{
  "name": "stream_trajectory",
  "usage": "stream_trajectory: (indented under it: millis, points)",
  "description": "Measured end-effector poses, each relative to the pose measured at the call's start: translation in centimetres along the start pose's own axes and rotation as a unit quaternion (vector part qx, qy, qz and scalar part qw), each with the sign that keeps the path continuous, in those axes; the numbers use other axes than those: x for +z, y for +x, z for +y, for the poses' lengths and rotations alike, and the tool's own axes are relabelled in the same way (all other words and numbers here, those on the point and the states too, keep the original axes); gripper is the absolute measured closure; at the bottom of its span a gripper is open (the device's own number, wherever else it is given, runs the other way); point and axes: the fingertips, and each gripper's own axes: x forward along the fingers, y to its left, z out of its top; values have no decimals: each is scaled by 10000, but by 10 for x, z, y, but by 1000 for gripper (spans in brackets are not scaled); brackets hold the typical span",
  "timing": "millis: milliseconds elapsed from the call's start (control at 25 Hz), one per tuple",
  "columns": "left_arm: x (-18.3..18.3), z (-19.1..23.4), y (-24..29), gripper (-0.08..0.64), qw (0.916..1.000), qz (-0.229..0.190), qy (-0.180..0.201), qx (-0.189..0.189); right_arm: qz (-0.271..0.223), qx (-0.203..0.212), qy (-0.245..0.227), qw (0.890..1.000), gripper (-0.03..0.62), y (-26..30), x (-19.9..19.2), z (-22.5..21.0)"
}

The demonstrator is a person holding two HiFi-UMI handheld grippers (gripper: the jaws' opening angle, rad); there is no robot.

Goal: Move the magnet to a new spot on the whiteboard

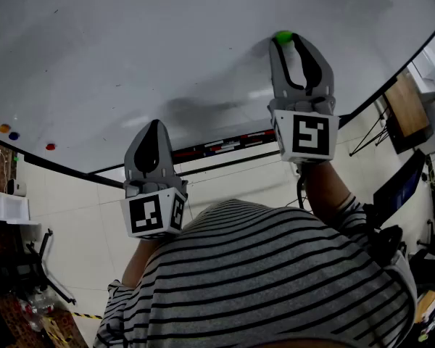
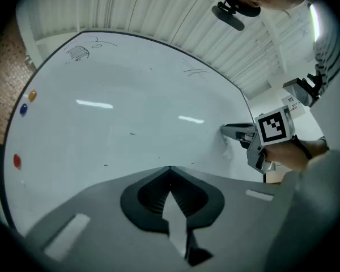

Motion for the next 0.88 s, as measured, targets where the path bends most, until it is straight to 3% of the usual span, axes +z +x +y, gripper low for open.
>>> stream_trajectory:
  millis: [160, 440, 680, 880]
  points:
    - [4, 4, 2, 545, 10000, -57, -6, -4, -19, -62, -91, 9999, 480, 1, 1, -1]
    - [0, -8, -8, 545, 10000, -50, -38, 52, -137, 131, 162, 9997, 480, -33, 9, 0]
    - [20, -54, -38, 545, 9993, -379, 24, -12, -209, 489, 658, 9964, 480, -105, 33, -8]
    - [25, -106, -70, 545, 9991, -421, 64, -58, -198, 879, 791, 9928, 480, -167, 37, -18]
